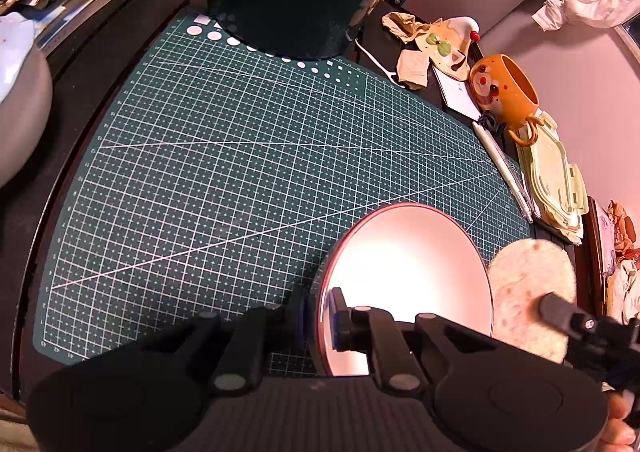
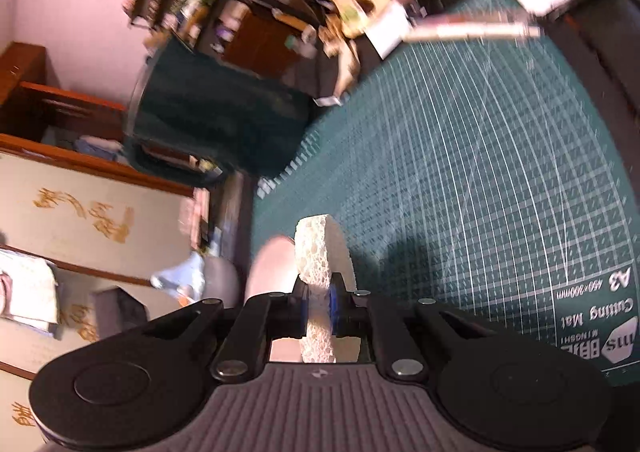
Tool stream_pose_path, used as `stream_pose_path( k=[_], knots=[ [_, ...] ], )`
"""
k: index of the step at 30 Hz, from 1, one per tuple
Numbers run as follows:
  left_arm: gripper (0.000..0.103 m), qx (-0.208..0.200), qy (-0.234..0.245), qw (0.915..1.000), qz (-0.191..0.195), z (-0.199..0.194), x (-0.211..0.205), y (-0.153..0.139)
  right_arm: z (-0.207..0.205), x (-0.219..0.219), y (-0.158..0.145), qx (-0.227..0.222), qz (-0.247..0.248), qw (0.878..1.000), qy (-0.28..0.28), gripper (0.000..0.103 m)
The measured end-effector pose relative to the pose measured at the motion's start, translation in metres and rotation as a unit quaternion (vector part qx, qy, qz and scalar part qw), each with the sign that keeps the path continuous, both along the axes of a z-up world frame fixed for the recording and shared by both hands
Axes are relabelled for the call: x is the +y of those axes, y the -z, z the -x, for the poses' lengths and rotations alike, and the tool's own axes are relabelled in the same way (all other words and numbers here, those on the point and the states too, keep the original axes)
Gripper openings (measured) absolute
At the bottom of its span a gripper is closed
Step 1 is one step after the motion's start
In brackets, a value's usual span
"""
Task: Clean bowl
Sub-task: 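Hold the bowl with the left gripper while the right gripper wipes the rim with the sponge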
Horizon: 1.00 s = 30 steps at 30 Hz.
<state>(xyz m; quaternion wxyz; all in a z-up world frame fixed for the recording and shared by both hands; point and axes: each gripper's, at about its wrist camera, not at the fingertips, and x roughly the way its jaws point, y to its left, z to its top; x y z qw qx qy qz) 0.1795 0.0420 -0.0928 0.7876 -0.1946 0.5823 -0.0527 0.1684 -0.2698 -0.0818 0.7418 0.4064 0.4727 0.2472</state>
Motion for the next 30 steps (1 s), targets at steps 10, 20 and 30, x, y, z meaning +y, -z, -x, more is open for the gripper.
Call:
stream_pose_path(
  k=[10,20,30],
  knots=[
    [0.010,0.000,0.001,1.0000,0.000,0.000,0.000,0.000,-0.007,0.014,0.027,0.044,0.010,0.999,-0.014,0.010],
    [0.010,0.000,0.001,1.0000,0.001,0.000,0.000,0.001,-0.004,0.001,-0.001,-0.002,-0.001,1.000,-0.001,0.010],
    [0.010,-0.001,0.002,1.0000,0.001,0.000,0.001,0.001,-0.009,0.015,0.027,0.043,0.013,0.999,-0.017,0.010]
  ],
)
